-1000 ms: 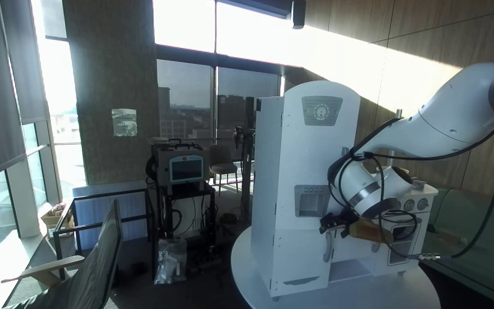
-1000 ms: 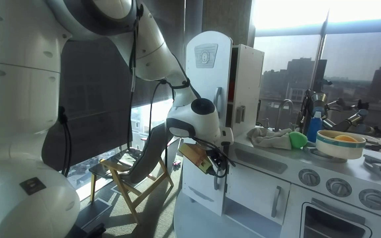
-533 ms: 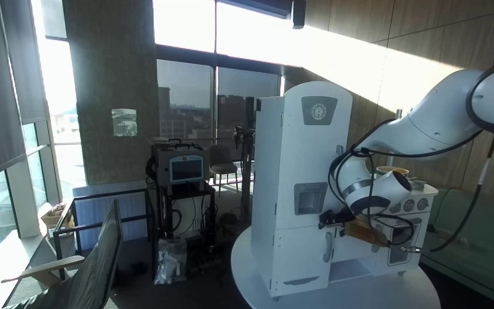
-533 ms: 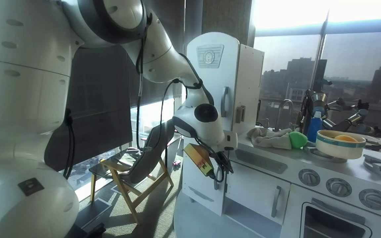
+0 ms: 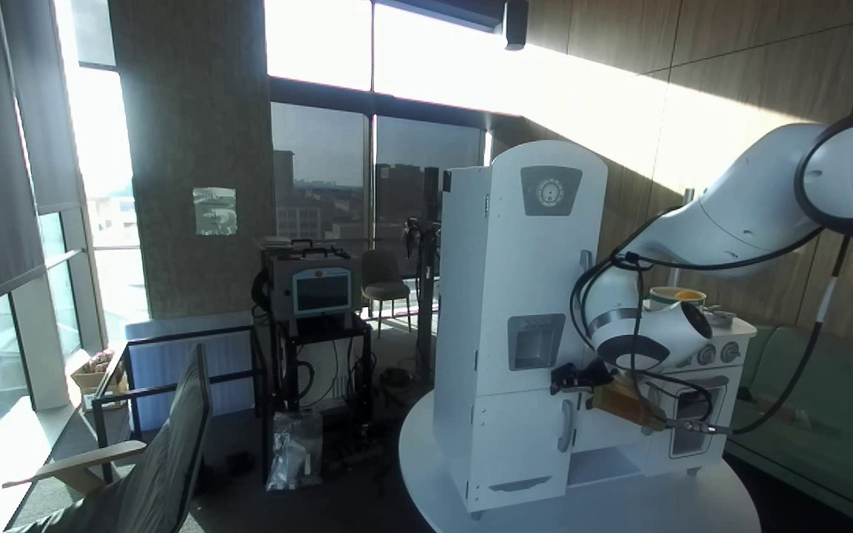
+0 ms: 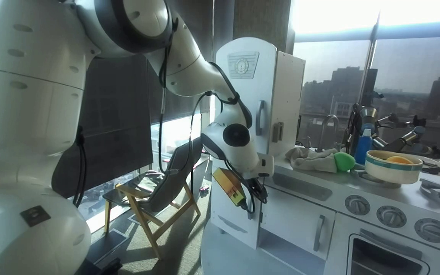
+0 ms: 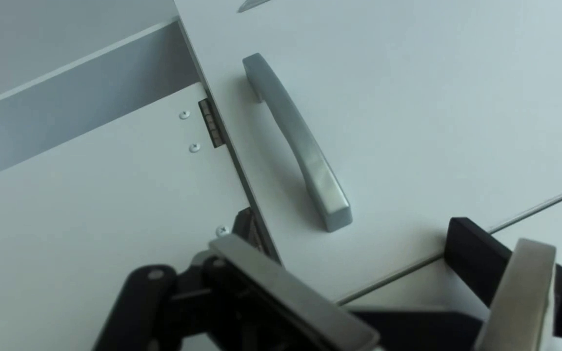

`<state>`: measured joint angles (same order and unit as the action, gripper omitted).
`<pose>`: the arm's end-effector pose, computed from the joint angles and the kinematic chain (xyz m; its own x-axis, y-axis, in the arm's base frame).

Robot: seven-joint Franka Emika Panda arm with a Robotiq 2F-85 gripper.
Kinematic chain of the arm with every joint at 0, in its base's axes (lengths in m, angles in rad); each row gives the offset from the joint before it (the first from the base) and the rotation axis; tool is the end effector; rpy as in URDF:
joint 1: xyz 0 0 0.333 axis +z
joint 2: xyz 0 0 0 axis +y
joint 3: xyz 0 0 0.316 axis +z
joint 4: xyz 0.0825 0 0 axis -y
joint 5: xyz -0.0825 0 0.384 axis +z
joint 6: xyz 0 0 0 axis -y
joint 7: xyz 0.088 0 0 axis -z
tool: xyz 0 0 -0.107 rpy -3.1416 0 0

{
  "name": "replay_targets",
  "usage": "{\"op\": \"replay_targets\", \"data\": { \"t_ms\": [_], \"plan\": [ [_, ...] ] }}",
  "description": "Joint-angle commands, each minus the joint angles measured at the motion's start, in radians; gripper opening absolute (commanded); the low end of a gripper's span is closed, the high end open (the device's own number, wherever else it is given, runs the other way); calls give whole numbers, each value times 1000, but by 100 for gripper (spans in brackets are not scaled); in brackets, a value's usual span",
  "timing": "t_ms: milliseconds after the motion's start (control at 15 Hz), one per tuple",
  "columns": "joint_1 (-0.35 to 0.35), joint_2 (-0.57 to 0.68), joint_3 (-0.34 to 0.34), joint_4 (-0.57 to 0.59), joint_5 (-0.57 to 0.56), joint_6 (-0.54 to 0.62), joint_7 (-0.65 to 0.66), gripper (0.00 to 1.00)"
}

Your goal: Close the cabinet door on the left and open the cabinet door on the lower right

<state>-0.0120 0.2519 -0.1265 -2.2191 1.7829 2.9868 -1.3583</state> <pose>0.5103 -0.1406 0.2694 0.6742 -0.4871 0.5551 -0.3466 -0.8725 -0.3445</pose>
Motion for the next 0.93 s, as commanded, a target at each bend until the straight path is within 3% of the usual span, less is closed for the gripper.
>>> {"op": "replay_targets", "data": {
  "t_ms": [0,600,667,800,867],
  "plan": [
    [-1,57,-15,49,47,27,-71,100],
    [6,145,-50,64,85,20,-203,99],
    [7,146,-50,63,91,18,-213,75],
    [6,144,-50,60,108,9,-240,70],
    [8,143,-49,56,111,4,-246,61]
  ]
}}
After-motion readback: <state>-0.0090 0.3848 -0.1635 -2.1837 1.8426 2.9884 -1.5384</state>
